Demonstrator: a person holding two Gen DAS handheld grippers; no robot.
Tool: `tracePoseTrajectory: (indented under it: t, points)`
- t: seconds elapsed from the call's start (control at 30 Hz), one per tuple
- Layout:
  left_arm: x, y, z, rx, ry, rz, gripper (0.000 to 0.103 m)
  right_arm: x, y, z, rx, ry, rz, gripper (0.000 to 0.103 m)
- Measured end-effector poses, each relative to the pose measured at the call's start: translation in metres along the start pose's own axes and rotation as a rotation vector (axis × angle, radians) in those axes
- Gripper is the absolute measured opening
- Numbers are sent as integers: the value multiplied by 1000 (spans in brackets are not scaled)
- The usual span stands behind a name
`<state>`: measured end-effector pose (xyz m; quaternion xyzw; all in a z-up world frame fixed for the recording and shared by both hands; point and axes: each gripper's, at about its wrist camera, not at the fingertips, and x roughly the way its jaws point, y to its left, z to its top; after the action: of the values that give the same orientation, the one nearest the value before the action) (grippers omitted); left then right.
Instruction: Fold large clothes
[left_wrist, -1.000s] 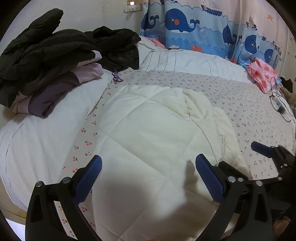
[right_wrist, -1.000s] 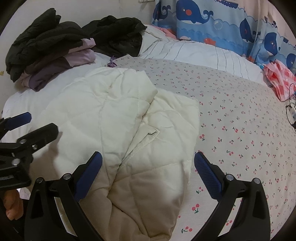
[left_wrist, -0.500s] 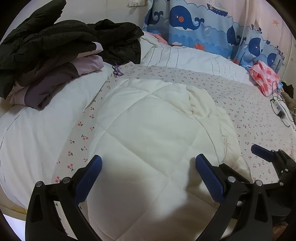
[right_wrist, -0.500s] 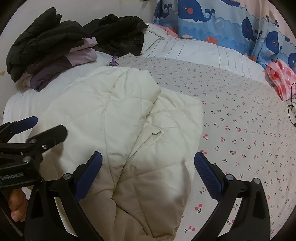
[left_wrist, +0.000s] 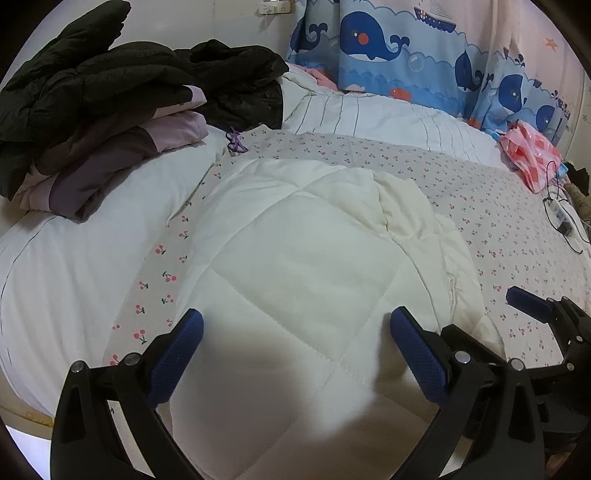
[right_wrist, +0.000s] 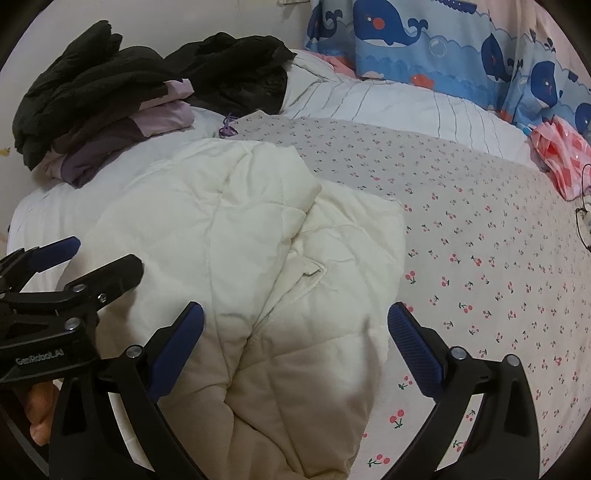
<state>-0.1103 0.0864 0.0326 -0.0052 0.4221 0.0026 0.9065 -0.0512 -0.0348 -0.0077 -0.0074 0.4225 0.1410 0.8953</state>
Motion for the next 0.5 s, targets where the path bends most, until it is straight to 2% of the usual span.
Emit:
tracePoseTrajectory:
  t: [0.27,0.43,0.5]
  points:
    - [-4,7,1,-36,-34,-50,97,3,0,-3,11,14,11,96]
    - [-9,-6,-1,36,-74,29,97,-1,-1,-2,24,-7,27,96]
    - [-10,-8,-1,49,-81,44,97,-3,0,-3,13,-16,7,96]
